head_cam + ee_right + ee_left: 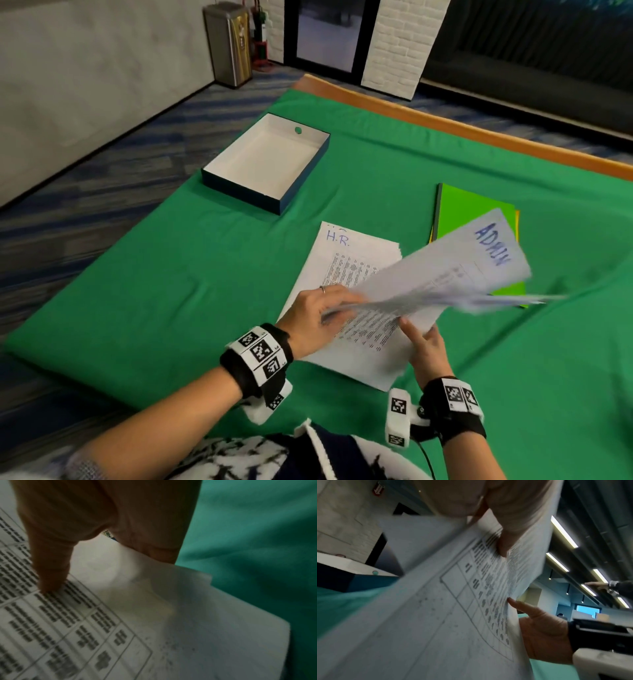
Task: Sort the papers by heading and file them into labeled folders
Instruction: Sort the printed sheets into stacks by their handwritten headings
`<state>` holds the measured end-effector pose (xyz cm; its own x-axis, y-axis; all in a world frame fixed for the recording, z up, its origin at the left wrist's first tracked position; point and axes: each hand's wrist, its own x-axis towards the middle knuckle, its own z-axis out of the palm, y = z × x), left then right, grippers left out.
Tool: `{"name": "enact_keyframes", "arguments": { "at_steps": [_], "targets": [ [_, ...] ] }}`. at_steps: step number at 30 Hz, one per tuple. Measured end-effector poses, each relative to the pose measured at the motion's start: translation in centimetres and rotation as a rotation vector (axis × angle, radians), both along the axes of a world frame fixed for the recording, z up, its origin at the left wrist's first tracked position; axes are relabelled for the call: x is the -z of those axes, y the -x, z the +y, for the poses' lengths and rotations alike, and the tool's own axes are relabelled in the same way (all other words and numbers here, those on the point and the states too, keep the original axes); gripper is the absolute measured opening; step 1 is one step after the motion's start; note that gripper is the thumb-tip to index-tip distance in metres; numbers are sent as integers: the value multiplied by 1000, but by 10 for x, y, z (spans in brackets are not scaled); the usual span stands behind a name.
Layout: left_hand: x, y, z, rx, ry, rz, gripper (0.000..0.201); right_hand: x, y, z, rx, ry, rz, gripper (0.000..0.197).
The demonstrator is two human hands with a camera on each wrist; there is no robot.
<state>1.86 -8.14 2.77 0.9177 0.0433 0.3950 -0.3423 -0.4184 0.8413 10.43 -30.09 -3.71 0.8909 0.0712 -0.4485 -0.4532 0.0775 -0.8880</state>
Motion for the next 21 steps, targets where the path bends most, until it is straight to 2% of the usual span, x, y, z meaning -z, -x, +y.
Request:
{"name": "enact_keyframes", "arguments": {
  "at_steps": [2,3,5,8,10,13,17,19,21],
  "targets": [
    [1,-4,2,-58,106,-17,33,-19,6,-1,120,-30,151,42],
    [2,-7,4,-106,149,3,35,-13,4,-4,163,-11,179,41],
    [8,-12,9,-192,173,66,39,-12,-1,-8,94,-129,243,44],
    [14,-17,13,-246,175,186,35,-11,-1,-3,-38,-93,23,31],
    [17,-20,15,-300,174,261,30,-6,2,-1,17,8,-90,27],
    [22,-22,16,-350,175,341,36,-4,4,-1,-44,17,-89,30],
    [24,-24,13,-332,222,410,34,1,5,2,-98,0,-79,44],
    [23,-24,12,-283,230,421,40,4,5,3,-113,40,-72,33],
    [25,-26,11,-252,242,420,44,9,4,2,-123,120,-89,32]
  ]
}}
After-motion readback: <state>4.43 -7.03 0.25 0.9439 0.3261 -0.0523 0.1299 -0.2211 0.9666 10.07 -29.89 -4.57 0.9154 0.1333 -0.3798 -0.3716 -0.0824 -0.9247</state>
